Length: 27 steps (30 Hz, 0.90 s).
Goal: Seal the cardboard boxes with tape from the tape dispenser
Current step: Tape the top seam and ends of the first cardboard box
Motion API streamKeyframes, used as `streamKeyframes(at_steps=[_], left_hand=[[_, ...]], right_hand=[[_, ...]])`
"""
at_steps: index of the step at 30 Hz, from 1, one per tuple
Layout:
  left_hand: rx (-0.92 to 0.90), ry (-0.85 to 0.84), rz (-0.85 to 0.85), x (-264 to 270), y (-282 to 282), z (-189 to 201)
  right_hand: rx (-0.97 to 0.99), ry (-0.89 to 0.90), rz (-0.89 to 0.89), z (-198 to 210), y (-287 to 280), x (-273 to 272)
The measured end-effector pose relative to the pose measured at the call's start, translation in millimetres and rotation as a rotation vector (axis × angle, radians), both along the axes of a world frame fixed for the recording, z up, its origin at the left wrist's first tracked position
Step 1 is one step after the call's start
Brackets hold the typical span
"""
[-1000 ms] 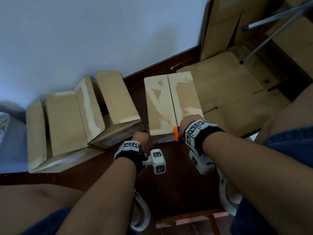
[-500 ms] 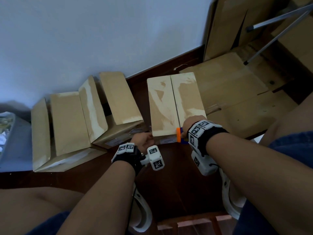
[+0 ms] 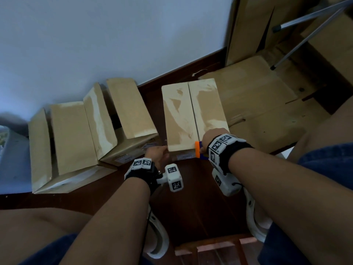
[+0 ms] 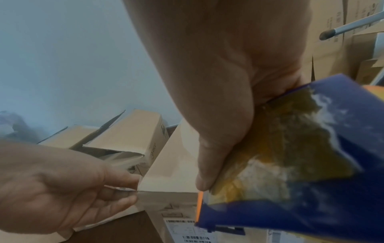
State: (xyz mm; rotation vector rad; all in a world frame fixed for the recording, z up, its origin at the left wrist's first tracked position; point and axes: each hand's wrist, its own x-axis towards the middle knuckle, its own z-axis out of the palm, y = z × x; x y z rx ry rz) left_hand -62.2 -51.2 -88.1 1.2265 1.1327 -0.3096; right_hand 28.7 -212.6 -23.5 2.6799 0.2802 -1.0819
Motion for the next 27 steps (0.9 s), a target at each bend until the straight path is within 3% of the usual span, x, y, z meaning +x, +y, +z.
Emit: streamKeyframes(at_steps=[4,9,14,19,24,27], left_hand=[[0.055,0.026,-0.029,4,3,3],[0.181,-0.044,-0.090,1,0,-7],[0.443,-0.110,-0.269,-3,-1,-14],[0.306,-0.161,-0.241,-5,3,-12],[0.096,-0.160,-0.181,-11,7,-13],[0.111,-0.176,-0.239,-20,7,-6]], right_hand=[[-0.015,0.061,0.133,3,-5,8],[-0.016,0.038,0.005,-15,2,11],[0.317,0.015,-0.113,-3,-23,8],[-0.001,0.093,0.004,-4,-2,7],[-0.037,0.068,0.050,-9,-5,8],[-0.046,0.090,0.025,-7,-2,11]])
